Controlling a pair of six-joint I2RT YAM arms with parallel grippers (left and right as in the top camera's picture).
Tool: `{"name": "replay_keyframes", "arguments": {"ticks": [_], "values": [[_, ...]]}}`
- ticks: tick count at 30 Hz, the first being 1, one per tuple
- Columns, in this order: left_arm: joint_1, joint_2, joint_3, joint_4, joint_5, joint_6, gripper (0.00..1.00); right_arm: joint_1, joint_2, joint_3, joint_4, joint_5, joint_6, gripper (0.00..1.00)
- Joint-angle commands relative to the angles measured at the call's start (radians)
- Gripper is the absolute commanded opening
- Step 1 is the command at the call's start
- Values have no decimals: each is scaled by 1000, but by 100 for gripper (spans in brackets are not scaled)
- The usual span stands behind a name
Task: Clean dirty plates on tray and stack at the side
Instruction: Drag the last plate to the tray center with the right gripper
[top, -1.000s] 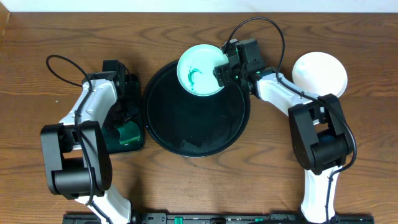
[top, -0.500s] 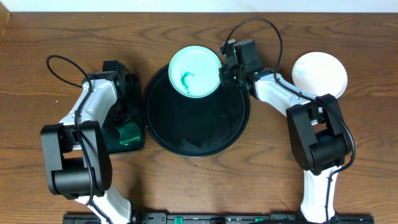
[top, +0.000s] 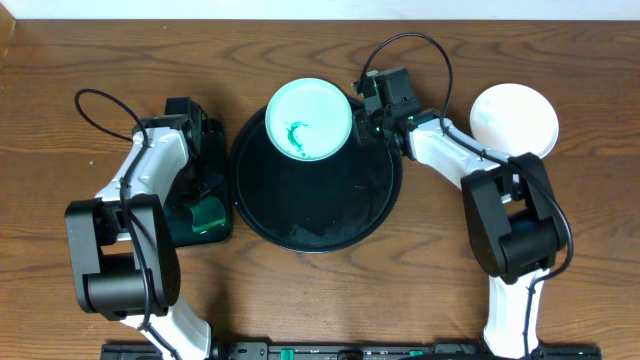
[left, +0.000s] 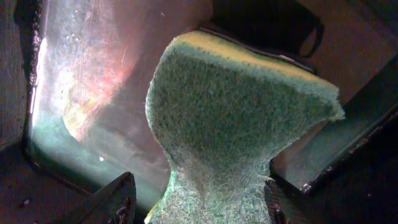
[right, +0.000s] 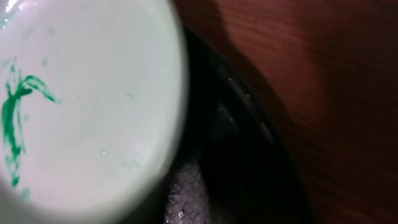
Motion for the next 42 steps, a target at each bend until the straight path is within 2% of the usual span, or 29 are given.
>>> {"name": "replay_keyframes", "arguments": {"ticks": [1, 7, 9, 13, 20, 23, 24, 25, 29, 30, 34, 39, 42], "values": [[4, 0, -8, 3, -2, -2, 67, 37, -97, 4, -6, -10, 3, 78], [4, 0, -8, 8, -2, -2, 67, 68, -98, 4, 5, -5, 27, 77], [4, 0, -8, 9, -2, -2, 67, 80, -70, 4, 24, -6, 84, 72], [4, 0, -8, 8, -2, -2, 67, 92, -8, 4, 70, -2, 150, 70], [4, 0, -8, 8, -2, -2, 67, 92, 40, 4, 134, 19, 200, 76], [4, 0, -8, 8, -2, -2, 67, 93, 61, 4, 150, 26, 219, 75], [4, 0, -8, 8, -2, -2, 67, 93, 68, 4, 156, 25, 227, 72], [4, 0, -8, 8, -2, -2, 67, 93, 73, 4, 159, 25, 240, 65], [4, 0, -8, -3, -2, -2, 67, 93, 89, 4, 174, 24, 270, 27], [4, 0, -8, -4, -2, -2, 67, 93, 89, 4, 175, 25, 273, 22], [4, 0, -8, -8, -2, -2, 67, 95, 89, 4, 180, 25, 273, 19], [4, 0, -8, -13, -2, -2, 67, 95, 88, 4, 176, 24, 277, 1], [5, 0, -8, -14, -2, -2, 67, 97, 85, 4, 166, 24, 272, 1]]}}
